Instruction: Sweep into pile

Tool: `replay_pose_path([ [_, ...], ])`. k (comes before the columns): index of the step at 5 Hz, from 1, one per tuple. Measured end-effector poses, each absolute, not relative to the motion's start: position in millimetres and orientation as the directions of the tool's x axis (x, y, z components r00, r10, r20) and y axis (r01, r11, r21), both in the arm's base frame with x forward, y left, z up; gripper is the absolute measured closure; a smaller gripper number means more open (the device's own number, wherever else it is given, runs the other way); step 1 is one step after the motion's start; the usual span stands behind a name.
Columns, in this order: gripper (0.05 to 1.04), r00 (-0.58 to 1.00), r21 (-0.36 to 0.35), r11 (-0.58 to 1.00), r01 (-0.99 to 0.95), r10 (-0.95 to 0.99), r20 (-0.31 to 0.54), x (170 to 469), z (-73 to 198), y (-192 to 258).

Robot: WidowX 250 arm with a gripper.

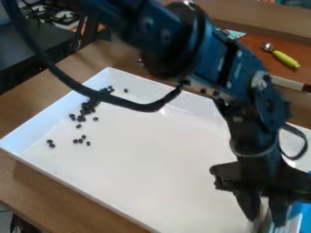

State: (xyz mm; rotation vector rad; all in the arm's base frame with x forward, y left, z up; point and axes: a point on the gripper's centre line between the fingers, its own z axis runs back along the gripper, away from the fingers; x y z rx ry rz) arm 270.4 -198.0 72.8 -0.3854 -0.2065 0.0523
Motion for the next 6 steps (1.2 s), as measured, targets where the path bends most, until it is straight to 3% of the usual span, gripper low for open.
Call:
replay_pose_path([
  [3,0.731,0.977,-0.342,0.94,-0.001,0.074,0.2,263.2,54.7,-195.8],
  [6,0.731,0.978,-0.303,0.953,-0.024,0.086,0.192,256.8,48.1,-156.7],
])
